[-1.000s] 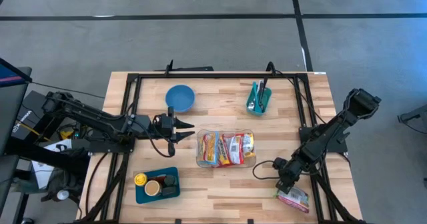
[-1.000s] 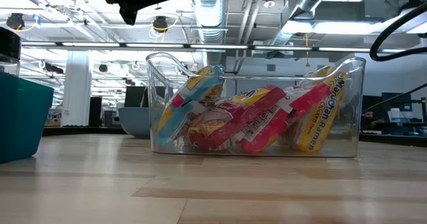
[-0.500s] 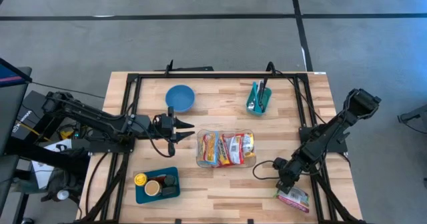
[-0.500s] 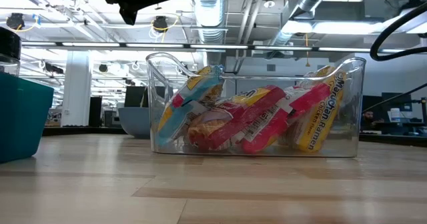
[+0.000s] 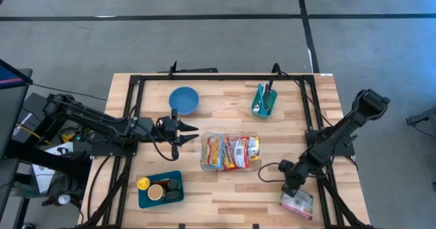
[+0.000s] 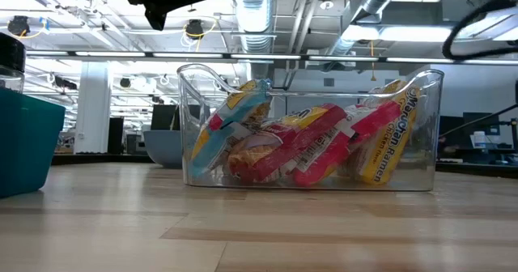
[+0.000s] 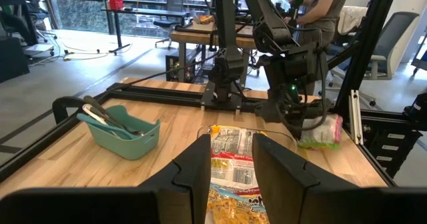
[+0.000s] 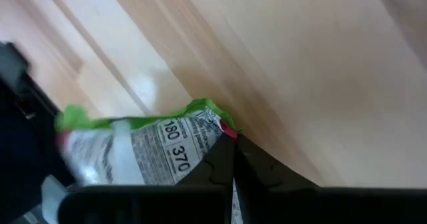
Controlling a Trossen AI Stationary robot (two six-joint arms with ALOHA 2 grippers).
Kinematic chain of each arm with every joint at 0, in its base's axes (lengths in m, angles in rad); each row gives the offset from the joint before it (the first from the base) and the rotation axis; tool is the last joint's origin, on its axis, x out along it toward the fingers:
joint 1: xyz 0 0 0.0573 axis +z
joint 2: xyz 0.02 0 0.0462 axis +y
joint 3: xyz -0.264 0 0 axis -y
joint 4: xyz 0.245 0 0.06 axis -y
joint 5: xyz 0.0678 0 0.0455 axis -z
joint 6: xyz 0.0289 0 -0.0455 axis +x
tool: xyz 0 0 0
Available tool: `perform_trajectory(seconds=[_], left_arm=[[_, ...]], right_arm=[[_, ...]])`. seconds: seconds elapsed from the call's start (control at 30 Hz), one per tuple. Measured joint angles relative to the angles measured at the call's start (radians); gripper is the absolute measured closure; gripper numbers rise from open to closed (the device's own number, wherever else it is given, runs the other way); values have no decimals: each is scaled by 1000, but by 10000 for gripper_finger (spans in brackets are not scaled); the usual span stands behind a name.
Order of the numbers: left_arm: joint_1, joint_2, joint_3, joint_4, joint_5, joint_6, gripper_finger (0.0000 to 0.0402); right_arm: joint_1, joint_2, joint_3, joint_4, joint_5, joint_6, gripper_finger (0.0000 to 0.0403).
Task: Pick & Place Food Item
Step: Put the pink noodle pack into the transparent bin
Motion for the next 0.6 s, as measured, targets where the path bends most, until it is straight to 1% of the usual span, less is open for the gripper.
perform_trajectory(seconds=[0.33, 0.6], left_arm=[[0, 0, 0, 0, 0, 0, 298], [0, 0, 0, 0, 0, 0, 298]], right_arm=[[0, -73, 0, -51, 101, -25, 403], [0, -124, 0, -53, 197, -68, 403]])
